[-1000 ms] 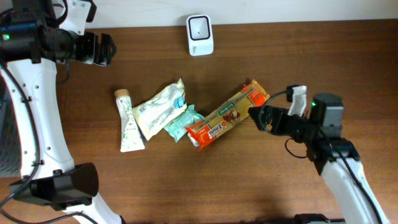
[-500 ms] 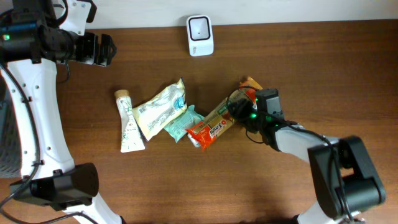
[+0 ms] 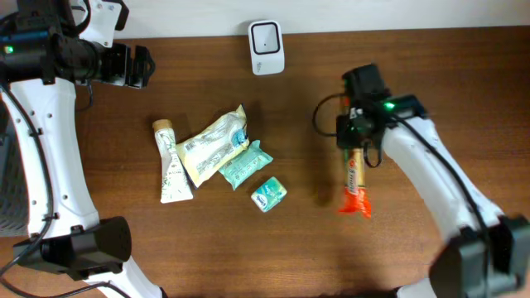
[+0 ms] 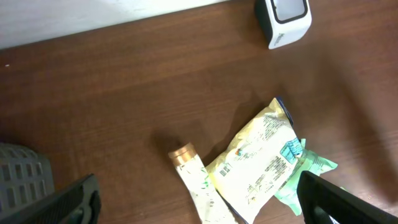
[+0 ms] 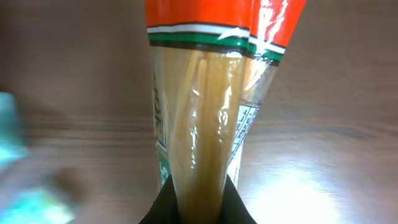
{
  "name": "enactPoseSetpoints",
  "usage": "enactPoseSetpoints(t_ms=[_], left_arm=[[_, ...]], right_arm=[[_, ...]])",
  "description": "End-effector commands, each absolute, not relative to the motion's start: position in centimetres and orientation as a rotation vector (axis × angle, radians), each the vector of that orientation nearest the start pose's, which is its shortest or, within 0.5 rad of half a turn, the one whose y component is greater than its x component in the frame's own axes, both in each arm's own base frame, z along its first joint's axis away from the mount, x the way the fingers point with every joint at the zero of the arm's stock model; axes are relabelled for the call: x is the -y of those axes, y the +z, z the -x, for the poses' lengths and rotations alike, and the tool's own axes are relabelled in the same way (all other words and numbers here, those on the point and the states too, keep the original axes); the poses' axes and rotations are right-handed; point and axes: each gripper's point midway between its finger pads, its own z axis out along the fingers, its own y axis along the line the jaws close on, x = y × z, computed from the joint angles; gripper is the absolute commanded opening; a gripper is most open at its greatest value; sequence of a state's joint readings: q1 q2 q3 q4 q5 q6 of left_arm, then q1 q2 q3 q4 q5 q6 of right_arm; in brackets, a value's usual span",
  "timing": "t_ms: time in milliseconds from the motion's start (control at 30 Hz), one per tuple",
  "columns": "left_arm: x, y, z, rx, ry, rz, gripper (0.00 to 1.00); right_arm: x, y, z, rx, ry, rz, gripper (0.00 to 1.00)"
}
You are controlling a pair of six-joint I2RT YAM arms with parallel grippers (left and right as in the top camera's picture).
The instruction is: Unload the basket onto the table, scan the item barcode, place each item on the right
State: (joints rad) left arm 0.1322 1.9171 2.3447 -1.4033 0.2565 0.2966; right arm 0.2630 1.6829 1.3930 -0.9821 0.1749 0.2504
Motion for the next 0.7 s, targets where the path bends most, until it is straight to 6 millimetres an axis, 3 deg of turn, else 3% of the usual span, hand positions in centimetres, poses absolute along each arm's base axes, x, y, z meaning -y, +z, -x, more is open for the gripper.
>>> enactPoseSetpoints(t_ms=[0,67,100,133,167,200,233,267,300,367,400,467,533,567,633,667], left_arm=[[-1.5,32.0,-44.4,-2.48,-0.149,-0.323,0.99],[-1.5,32.0,-44.4,-2.479,-0.15,-0.323,0.99],[-1.5,32.0,-44.4,-2.479,-0.15,-0.323,0.99],[-1.5,32.0,-44.4,-2.479,-0.15,-0.323,0.99],[-1.5,32.0,-44.4,-2.479,-0.15,-0.323,0.99],[-1.5,32.0,-44.4,-2.479,-0.15,-0.323,0.99],[-1.5,32.0,-44.4,-2.479,-0.15,-0.323,0.99],[-1.5,32.0,-44.4,-2.479,-0.15,-0.323,0.99],[-1.5,32.0,-44.4,-2.479,-0.15,-0.323,0.99],[-1.5,32.0,-44.4,-2.479,-0.15,-0.323,0.99],[-1.5,32.0,-44.4,-2.479,-0.15,-0.323,0.99],[-1.5,32.0,-44.4,-2.479,-0.15,-0.323,0.99],[-1.5,32.0,-44.4,-2.479,-0.15,-0.323,0.99],[-1.5,32.0,-44.4,-2.479,-0.15,-0.323,0.99],[-1.5,32.0,-44.4,-2.479,-0.15,-0.323,0.99],[-1.5,32.0,-44.4,-2.479,-0.15,-0.323,0.99]], right_arm=[[-1.9,10.4,-37.8,-2.859,-0.705,0.095,0.04],[-2.9,8.3,-38.1,-2.924,-0.74,0.169,0.04],[-4.7,7.3,-38.0,-2.936,-0.716,0.233,0.04],[-9.2,6.1,-37.5,-2.954,-0.555,0.34,0.19],[-12.7,5.6,-36.9,-2.963,-0.412,0.412,0.45],[-16.7,5.1,-35.8,-2.972,-0.237,0.501,0.62],[-18.5,5.0,-35.0,-2.971,-0.173,0.55,0.78],[-19.7,5.0,-34.4,-2.967,-0.15,0.593,0.85],[-20.5,5.0,-33.9,-2.975,-0.112,0.614,0.85],[-22.2,5.5,-33.1,-3.011,0.136,0.678,0.79],[-22.1,7.2,-33.7,-3.015,0.293,0.639,0.73],[-20.3,10.5,-35.6,-2.981,0.472,0.553,0.73],[-15.7,12.2,-37.5,-2.97,0.574,0.401,0.75],[-12.7,11.6,-37.9,-3.001,0.565,0.312,0.76],[-10.3,10.0,-37.4,-3.042,0.563,0.265,0.76],[-9.2,7.9,-35.9,-3.1,0.573,0.272,0.76]])
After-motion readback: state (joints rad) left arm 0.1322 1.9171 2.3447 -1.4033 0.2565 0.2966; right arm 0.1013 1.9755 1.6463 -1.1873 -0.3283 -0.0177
